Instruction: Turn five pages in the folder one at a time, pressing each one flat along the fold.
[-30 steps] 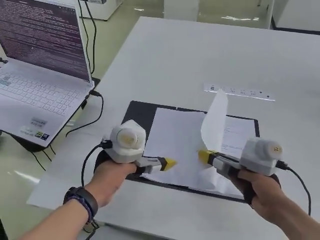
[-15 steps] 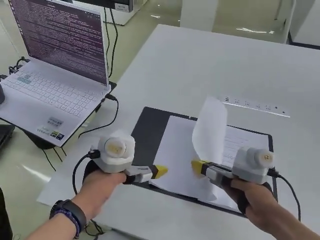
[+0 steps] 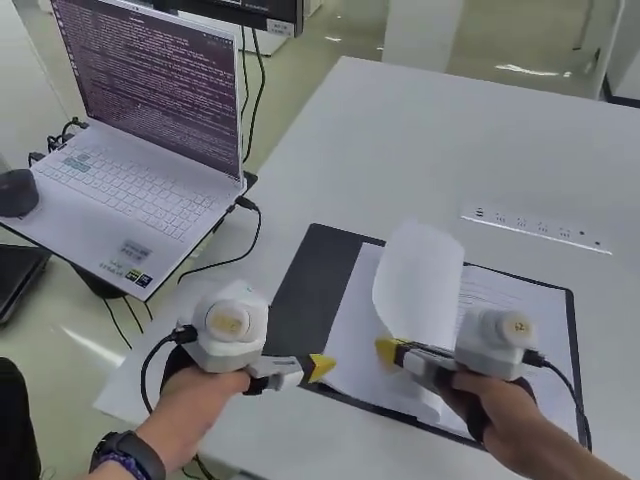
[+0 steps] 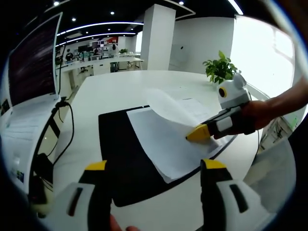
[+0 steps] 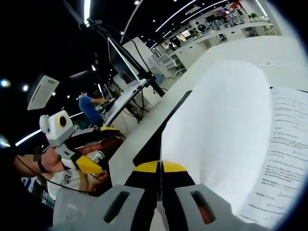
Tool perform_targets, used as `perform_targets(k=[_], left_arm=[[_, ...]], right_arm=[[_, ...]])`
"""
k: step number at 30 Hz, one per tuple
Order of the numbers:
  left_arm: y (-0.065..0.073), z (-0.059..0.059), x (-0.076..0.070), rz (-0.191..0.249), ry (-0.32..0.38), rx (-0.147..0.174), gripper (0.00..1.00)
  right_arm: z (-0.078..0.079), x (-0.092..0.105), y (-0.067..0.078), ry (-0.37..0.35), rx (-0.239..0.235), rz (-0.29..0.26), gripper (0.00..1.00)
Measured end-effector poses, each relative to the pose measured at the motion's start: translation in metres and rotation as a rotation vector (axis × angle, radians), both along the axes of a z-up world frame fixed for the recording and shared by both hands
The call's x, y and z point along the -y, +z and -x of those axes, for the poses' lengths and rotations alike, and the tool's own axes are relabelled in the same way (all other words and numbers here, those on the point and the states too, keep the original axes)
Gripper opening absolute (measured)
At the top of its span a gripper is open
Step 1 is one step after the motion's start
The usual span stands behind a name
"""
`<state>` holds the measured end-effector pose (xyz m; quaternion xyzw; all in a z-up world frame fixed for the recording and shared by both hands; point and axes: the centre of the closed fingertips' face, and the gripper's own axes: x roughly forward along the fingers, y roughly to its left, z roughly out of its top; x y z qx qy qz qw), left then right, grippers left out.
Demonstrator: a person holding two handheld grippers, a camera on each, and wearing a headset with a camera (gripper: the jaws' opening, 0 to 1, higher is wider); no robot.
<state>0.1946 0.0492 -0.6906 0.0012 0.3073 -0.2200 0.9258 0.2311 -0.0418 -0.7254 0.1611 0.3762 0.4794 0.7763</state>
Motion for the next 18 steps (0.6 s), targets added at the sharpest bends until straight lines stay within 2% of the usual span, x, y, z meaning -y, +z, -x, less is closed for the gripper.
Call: perform_targets(k=[12, 18], left_arm=[[-0.007, 0.007, -0.014, 0.007, 0.021, -0.009, 0.76], [-0.007, 0.010, -0.020, 0.009, 0.037, -0.009, 0.76]], right_arm=[[0.005, -0.033, -0.020, 0.017, -0.056, 0.013, 0.00], [0.001, -0.037, -0.035, 0.001, -0.084, 0.051, 0.00]])
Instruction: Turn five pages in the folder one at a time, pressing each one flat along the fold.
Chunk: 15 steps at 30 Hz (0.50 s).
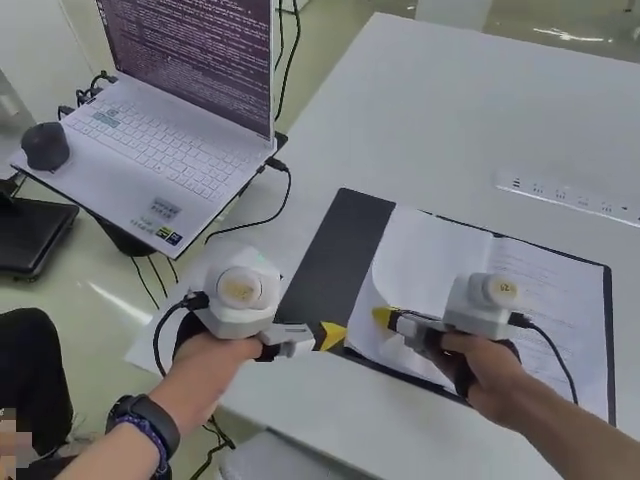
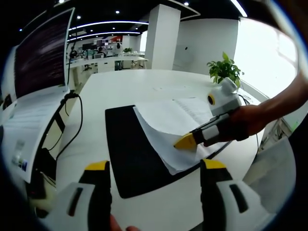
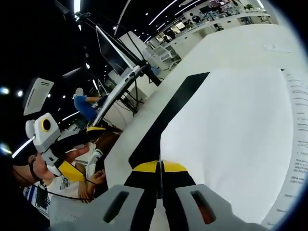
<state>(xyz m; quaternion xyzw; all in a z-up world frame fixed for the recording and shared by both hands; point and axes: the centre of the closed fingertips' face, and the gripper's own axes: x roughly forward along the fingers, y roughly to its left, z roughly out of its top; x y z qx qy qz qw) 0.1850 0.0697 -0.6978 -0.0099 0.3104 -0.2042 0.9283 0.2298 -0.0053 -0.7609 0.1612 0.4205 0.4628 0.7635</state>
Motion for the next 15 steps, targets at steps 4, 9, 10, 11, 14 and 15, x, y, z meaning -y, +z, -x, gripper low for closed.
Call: perform_targets(k=[4, 9, 10, 11, 14, 15], left_arm=[[0.000, 0.002, -0.003, 0.002, 0.009, -0.001, 0.76], [-0.002, 0.003, -0.006, 0.004, 0.019, -0.007, 0.76], [-0.002, 0.004, -0.007, 0.005, 0.020, -0.008, 0.76], [-0.002, 0.004, -0.007, 0.006, 0.022, -0.009, 0.76], [-0.004, 0.005, -0.007, 0.003, 0.023, -0.014, 0.75], [-0.004, 0.005, -0.007, 0.003, 0.026, -0.015, 0.75]], right_arm=[[-0.002, 0.000, -0.011, -0.008, -0.025, 0.018, 0.00], [-0.004, 0.000, -0.024, -0.019, -0.048, 0.040, 0.00], [-0.004, 0.000, -0.027, -0.023, -0.054, 0.046, 0.00], [-0.004, 0.000, -0.029, -0.025, -0.058, 0.052, 0.00], [-0.005, 0.000, -0.033, -0.034, -0.074, 0.052, 0.01], [-0.004, 0.000, -0.032, -0.040, -0.077, 0.052, 0.01]])
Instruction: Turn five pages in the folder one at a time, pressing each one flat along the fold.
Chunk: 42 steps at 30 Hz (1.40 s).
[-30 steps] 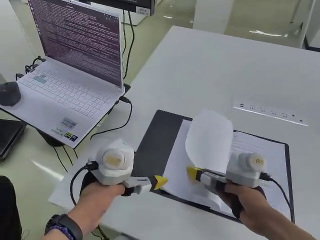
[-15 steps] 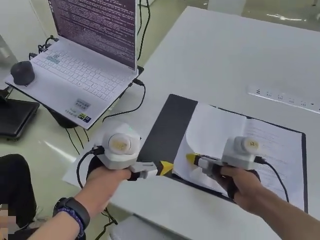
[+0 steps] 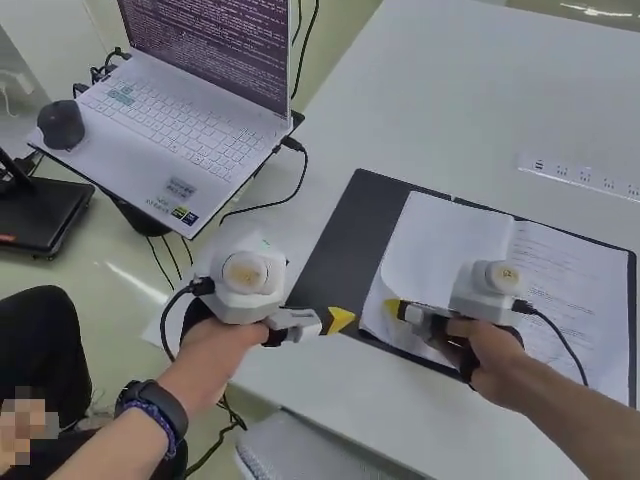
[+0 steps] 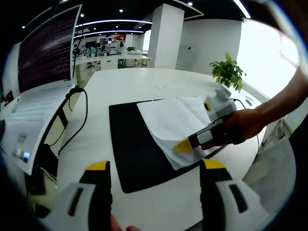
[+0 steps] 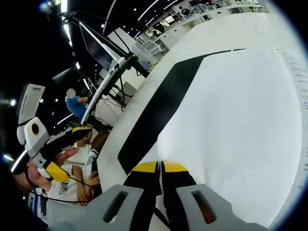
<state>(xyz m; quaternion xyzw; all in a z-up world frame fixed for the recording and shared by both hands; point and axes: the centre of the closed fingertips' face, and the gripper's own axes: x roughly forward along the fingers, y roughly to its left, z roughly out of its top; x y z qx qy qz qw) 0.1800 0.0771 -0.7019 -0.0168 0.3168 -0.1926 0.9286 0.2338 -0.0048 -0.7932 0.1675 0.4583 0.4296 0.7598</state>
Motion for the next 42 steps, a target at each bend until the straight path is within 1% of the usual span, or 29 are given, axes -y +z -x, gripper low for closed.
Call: perform_targets(k=[2, 5, 8, 9, 11, 16, 20, 24, 26, 28, 30, 33, 35, 36, 39, 42], left_arm=[[-0.002, -0.001, 0.000, 0.015, 0.010, -0.005, 0.75], [-0.001, -0.002, 0.003, 0.012, 0.003, -0.005, 0.75], [0.000, -0.003, 0.005, 0.009, -0.004, -0.002, 0.75], [0.000, -0.004, 0.005, 0.011, -0.003, -0.001, 0.75], [-0.001, -0.004, 0.006, 0.012, -0.004, -0.002, 0.75], [-0.002, -0.001, 0.008, 0.007, -0.014, -0.005, 0.75], [-0.002, 0.002, 0.010, 0.006, -0.016, -0.008, 0.75], [-0.002, 0.004, 0.011, 0.005, -0.016, -0.009, 0.75], [-0.003, 0.004, 0.012, 0.005, -0.017, -0.010, 0.74], [-0.004, 0.005, 0.013, 0.005, -0.018, -0.011, 0.74], [-0.004, 0.005, 0.016, 0.004, -0.019, -0.012, 0.74], [-0.004, 0.005, 0.019, 0.006, -0.021, -0.012, 0.73], [-0.005, 0.003, 0.022, 0.004, -0.024, -0.012, 0.72], [-0.005, 0.002, 0.023, 0.002, -0.026, -0.011, 0.71], [-0.005, -0.002, 0.026, -0.002, -0.027, -0.007, 0.68], [-0.010, -0.007, 0.031, -0.021, -0.046, -0.013, 0.62]], right_arm=[[0.001, -0.004, 0.000, 0.004, 0.006, -0.005, 0.05], [0.003, -0.008, 0.004, 0.011, 0.014, -0.018, 0.11], [0.010, -0.013, 0.012, 0.034, 0.015, -0.056, 0.21], [0.011, -0.014, 0.013, 0.038, 0.017, -0.057, 0.24], [0.013, -0.014, 0.015, 0.050, 0.027, -0.059, 0.26], [0.017, -0.015, 0.017, 0.049, 0.010, -0.082, 0.31], [0.022, -0.015, 0.022, 0.064, 0.005, -0.096, 0.36], [0.024, -0.012, 0.025, 0.068, 0.007, -0.106, 0.40], [0.024, -0.010, 0.029, 0.065, 0.003, -0.123, 0.42], [0.023, -0.011, 0.037, 0.053, 0.007, -0.169, 0.44], [0.023, -0.008, 0.044, 0.054, 0.013, -0.182, 0.45], [0.022, -0.004, 0.051, 0.059, 0.028, -0.191, 0.46], [0.020, 0.000, 0.057, 0.061, 0.047, -0.196, 0.47], [0.018, 0.003, 0.058, 0.061, 0.058, -0.196, 0.47], [0.013, 0.014, 0.064, 0.061, 0.095, -0.183, 0.47], [0.010, 0.028, 0.064, 0.062, 0.107, -0.152, 0.44]])
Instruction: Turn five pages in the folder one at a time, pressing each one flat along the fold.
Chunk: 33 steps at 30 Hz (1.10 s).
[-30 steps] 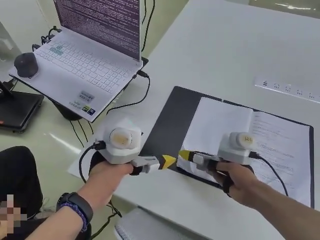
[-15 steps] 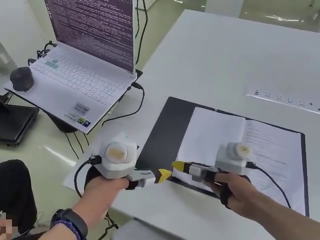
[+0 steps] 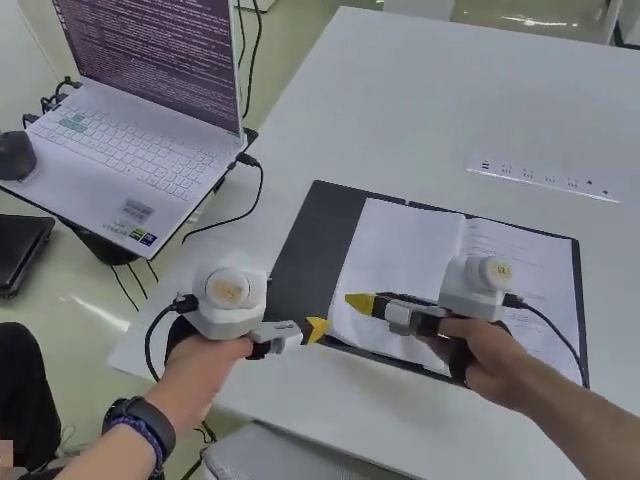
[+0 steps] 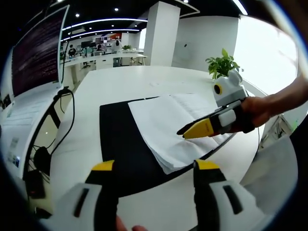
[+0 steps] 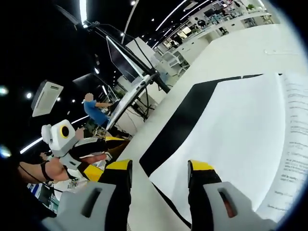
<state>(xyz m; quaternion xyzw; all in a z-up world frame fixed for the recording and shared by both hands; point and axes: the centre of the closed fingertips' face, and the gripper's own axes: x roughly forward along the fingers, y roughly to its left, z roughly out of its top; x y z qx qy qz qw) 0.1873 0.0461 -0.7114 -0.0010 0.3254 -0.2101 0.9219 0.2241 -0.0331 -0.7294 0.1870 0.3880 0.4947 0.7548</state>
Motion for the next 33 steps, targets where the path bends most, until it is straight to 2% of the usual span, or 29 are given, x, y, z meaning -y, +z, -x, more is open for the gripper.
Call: perform_targets(k=[5, 7, 10, 14, 21, 29, 33], left_arm=[[-0.005, -0.009, 0.013, 0.002, -0.023, -0.003, 0.56], [-0.011, -0.012, 0.016, 0.006, -0.027, -0.020, 0.54], [-0.017, -0.016, 0.021, 0.002, -0.039, -0.026, 0.50], [-0.023, -0.021, 0.027, 0.004, -0.043, -0.031, 0.41], [-0.039, -0.025, 0.038, 0.010, -0.063, -0.061, 0.28], [-0.052, -0.032, 0.043, 0.007, -0.071, -0.062, 0.09], [-0.061, -0.034, 0.045, 0.010, -0.078, -0.076, 0.04]], right_arm=[[-0.010, 0.030, 0.006, -0.036, 0.032, 0.009, 0.44], [-0.014, 0.040, 0.006, -0.053, 0.042, 0.018, 0.44], [-0.016, 0.051, 0.006, -0.067, 0.046, 0.023, 0.44], [-0.015, 0.062, 0.004, -0.061, 0.055, 0.046, 0.44], [-0.015, 0.081, -0.001, -0.071, 0.062, 0.064, 0.44], [-0.020, 0.101, -0.003, -0.096, 0.052, 0.076, 0.40], [-0.021, 0.105, -0.006, -0.098, 0.050, 0.083, 0.40]])
